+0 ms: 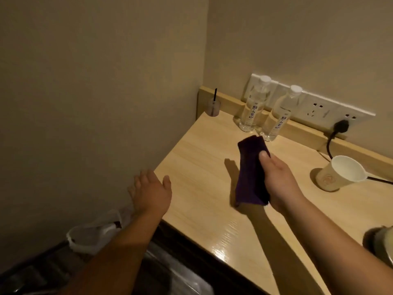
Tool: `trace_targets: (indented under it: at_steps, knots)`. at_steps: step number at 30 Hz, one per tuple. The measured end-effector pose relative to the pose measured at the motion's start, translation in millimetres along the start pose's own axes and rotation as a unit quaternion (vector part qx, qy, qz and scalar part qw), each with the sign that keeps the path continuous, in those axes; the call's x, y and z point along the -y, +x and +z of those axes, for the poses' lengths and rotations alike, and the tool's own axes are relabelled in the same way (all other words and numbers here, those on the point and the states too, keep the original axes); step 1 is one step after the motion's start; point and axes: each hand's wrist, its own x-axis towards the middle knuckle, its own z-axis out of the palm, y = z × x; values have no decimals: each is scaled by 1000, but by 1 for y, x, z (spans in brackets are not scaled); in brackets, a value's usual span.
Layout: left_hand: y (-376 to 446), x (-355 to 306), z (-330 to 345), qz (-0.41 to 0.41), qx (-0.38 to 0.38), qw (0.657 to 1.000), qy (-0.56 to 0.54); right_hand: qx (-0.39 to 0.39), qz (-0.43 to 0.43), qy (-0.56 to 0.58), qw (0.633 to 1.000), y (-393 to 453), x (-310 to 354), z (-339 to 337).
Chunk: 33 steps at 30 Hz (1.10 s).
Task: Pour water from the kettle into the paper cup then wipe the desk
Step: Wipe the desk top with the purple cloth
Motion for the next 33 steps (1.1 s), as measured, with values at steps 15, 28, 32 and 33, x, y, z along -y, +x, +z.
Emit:
trace_targets:
  at_steps: [15,28,32,33]
  knots:
    - [-6,-8,21,14,-33,999,41,179,-298,-611,711,195,-61,36]
    - [-15,-10,7,33,-2,999,31,150,-271,-589,746,-104,-162,-30]
    - [-16,-8,3,40,21,998,37,141,-248,-587,758,-152,-178,-34]
    - [-15,-7,1,42,28,998,38,141,-245,-568,773,-159,-177,-34]
